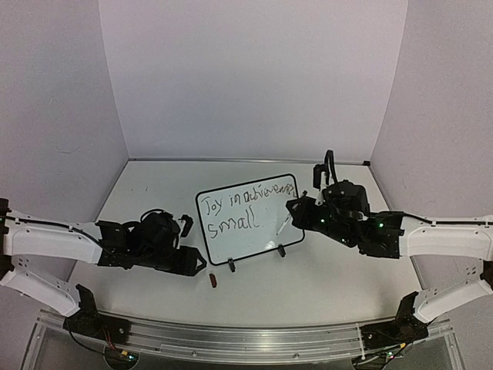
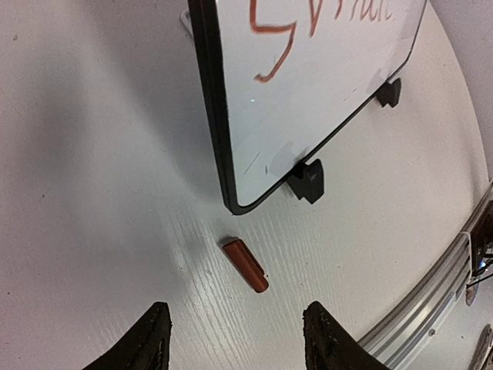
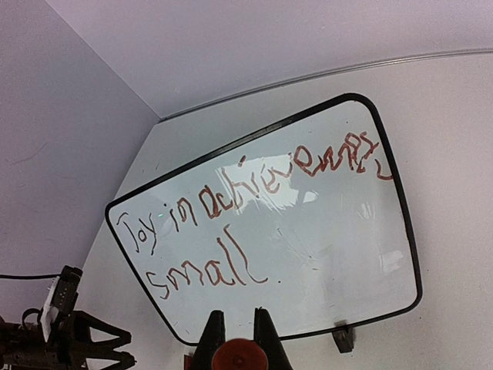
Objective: Write a sentence on the whiteboard
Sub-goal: Pick up the pen cap from the center of the board.
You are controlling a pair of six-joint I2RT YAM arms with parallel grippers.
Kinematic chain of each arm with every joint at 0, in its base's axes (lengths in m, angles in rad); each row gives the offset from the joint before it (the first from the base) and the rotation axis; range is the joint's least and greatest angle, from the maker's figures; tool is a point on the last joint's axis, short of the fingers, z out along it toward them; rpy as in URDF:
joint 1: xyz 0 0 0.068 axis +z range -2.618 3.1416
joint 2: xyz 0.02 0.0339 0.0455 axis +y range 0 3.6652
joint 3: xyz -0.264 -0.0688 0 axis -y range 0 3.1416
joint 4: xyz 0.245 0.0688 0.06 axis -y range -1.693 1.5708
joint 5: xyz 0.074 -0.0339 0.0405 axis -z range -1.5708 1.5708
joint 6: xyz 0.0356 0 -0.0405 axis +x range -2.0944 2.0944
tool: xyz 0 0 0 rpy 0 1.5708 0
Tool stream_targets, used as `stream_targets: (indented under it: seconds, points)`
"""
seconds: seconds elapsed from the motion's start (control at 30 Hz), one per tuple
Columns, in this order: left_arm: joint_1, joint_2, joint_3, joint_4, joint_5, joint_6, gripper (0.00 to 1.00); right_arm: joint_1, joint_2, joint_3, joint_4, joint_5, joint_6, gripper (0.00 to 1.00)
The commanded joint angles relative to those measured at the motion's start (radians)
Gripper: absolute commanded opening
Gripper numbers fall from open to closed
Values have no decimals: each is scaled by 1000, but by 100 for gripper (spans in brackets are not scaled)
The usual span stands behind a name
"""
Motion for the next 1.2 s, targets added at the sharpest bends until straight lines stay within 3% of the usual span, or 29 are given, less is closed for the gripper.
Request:
stream_targets:
  seconds: [0.0,0.27,0.8,1.17]
  points:
    - [-2,116,60,86,96,-26,58,-2,-16,-24,-10,28,14,0]
    - [-3,297,159,78,187,-4,56,-2,-43,-68,-10,24,47,0]
    - [-40,399,230,-31,126,-7,52,-2,-63,-95,-10,22,56,0]
    - [-112,483,324,-69,88,85,49,-2,-53,-92,-10,12,59,0]
